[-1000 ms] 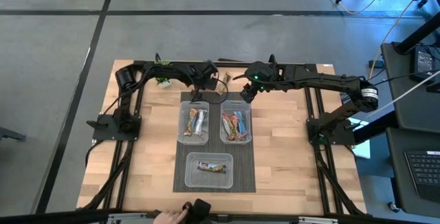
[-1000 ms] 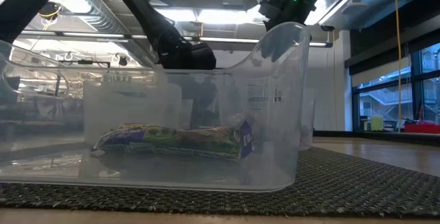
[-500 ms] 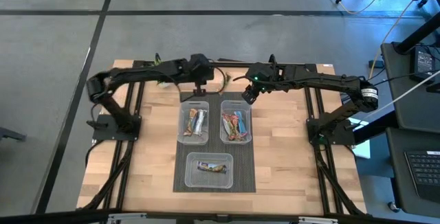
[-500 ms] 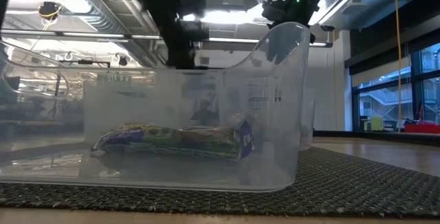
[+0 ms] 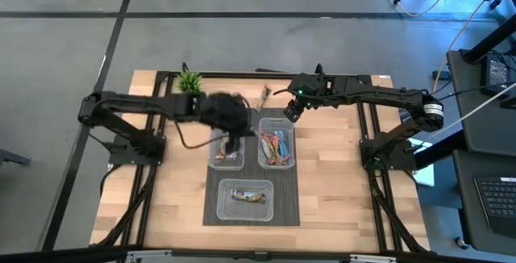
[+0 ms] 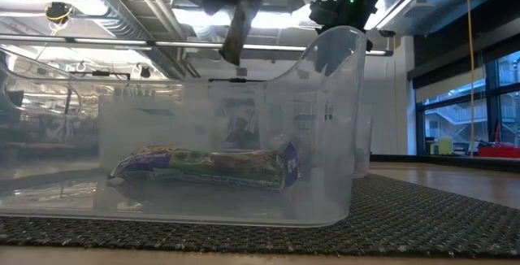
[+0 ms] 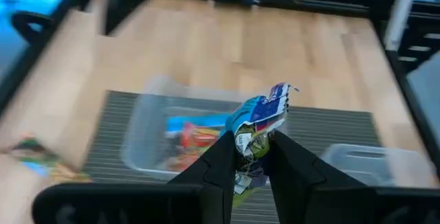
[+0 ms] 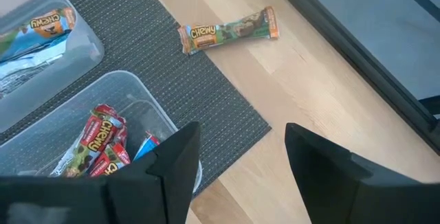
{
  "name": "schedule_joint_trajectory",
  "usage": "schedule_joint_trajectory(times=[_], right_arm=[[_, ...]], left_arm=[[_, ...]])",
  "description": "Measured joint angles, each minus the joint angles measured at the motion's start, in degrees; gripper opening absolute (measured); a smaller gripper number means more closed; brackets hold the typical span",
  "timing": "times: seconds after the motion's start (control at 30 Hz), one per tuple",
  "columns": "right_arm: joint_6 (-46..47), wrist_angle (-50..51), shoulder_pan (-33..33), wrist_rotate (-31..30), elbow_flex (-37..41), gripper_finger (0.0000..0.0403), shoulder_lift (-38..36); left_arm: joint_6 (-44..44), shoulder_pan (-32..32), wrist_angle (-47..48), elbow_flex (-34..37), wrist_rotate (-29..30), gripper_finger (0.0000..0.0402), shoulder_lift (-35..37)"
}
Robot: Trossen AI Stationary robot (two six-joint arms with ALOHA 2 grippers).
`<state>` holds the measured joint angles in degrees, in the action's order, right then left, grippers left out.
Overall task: Pick and place Granola Bars by type
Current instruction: Put the blue granola bar into the bottom transparent bin
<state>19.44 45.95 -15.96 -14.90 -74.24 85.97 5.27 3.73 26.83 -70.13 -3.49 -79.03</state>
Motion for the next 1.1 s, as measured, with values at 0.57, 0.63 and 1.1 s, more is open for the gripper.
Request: schedule_joint_trajectory(times=[0.57, 0.63, 1.1], right_arm=[[5.1, -2.12, 0.08, 0.0, 0.0, 0.0217, 0.0], [5.92, -2.07, 0.08, -0.02, 0.0, 0.0217, 0.0], [6.05, -2.01, 0.08, -0.02, 0.0, 0.0217, 0.0]], left_arm=[[24.59, -22.64, -0.07, 0.0, 2.36, 0.0061, -6.8], [27.35, -24.38, -0.16, 0.0, 2.27, 0.0061, -8.47], [36.21, -28.44, -0.08, 0.0, -0.76, 0.0061, -22.52]])
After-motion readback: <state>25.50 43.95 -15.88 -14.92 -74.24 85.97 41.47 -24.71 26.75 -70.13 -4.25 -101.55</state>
